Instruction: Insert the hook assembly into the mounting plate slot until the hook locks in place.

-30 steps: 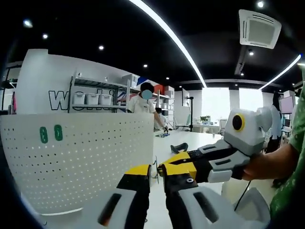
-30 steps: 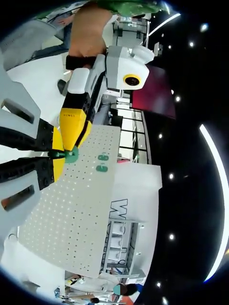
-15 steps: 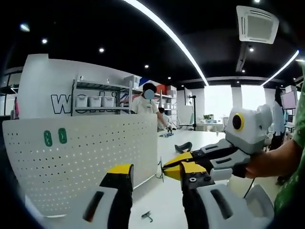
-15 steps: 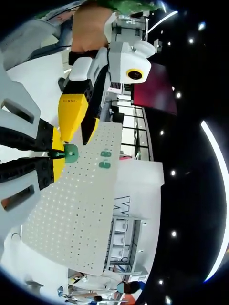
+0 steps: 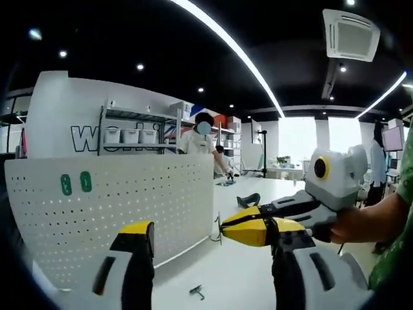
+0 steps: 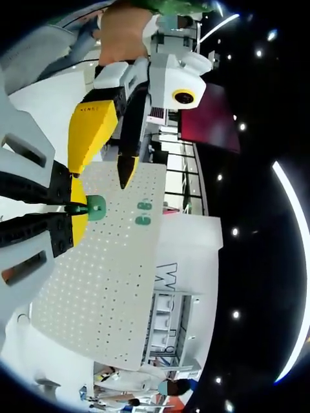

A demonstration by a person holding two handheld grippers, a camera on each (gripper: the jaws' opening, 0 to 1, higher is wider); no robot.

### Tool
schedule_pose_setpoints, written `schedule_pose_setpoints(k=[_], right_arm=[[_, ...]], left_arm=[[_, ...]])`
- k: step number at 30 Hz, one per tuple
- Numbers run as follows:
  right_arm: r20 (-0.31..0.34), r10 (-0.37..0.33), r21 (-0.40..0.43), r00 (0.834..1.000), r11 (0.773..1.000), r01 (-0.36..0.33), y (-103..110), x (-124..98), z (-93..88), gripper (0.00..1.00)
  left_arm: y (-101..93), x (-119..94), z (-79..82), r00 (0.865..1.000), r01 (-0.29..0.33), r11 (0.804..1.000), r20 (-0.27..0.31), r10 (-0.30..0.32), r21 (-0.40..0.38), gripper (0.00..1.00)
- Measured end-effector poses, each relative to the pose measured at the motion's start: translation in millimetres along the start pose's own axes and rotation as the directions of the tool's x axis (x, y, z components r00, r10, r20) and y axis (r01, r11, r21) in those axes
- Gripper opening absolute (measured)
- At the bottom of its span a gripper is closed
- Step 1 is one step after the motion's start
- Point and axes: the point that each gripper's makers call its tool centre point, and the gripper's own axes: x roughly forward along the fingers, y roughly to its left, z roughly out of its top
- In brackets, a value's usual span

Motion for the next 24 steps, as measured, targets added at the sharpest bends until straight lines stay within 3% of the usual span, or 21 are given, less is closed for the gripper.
schedule_pose_setpoints(k=[10, 24], right_arm=[[-0.024, -0.009, 0.021, 1.0, 1.0, 0.01, -4.1, 4.0, -9.4, 0.01], [-0.043, -0.039, 0.056, 0.998, 0.998, 0.041, -12.8, 27.2, -19.2, 0.01]], left_arm=[[-4.4, -7.3, -14.4, 0.999, 0.019, 0.999, -0.041, -0.02, -0.026, 0.89], [-13.1, -27.0, -32.5, 0.997, 0.036, 0.999, -0.071, -0.037, -0.015, 0.89]])
